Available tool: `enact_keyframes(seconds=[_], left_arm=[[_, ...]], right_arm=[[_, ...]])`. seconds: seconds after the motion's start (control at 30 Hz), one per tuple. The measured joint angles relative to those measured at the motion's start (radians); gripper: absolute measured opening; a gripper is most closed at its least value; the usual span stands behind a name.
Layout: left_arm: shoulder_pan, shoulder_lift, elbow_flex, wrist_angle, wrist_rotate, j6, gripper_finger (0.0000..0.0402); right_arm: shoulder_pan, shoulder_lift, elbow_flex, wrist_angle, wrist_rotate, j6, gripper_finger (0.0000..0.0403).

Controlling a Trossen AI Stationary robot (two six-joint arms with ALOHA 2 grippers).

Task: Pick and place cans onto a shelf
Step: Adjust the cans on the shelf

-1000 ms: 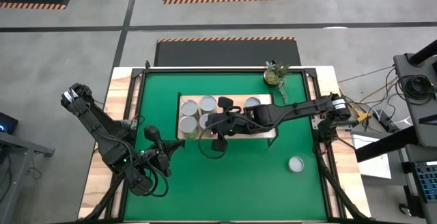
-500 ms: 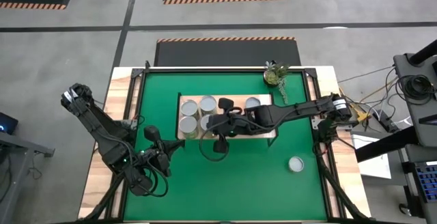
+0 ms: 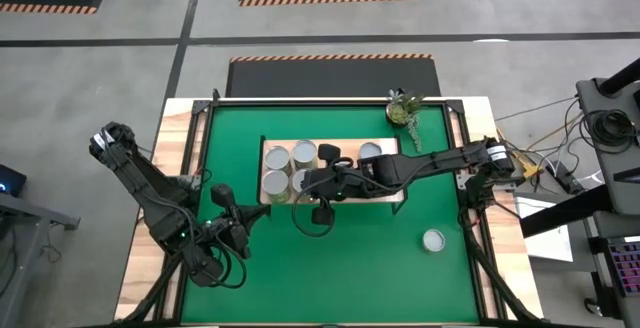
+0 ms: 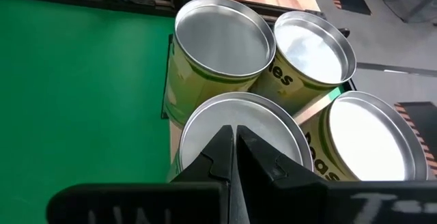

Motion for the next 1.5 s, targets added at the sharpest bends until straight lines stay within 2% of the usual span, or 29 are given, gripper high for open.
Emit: enact_keyframes(seconds=[0.3, 0.73, 1.13, 1.5], left_arm=[[0.000, 0.000, 0.000, 0.000, 0.000, 0.000, 0.0000], [0.000, 0.000, 0.000, 0.000, 0.000, 0.000, 0.0000], [0.000, 0.000, 0.000, 0.000, 0.000, 0.000, 0.0000], [0.000, 0.000, 0.000, 0.000, 0.000, 0.000, 0.0000]], right_arm=[[0.000, -0.006, 0.011, 0.004, 0.005, -0.018, 0.0009], [-0.041, -0.007, 0.133, -0.002, 0.005, -0.112, 0.0009], [-0.176, -0.002, 0.097, -0.031, -0.016, -0.094, 0.0009], [-0.196, 0.008, 0.061, -0.032, -0.047, -0.085, 0.0009]])
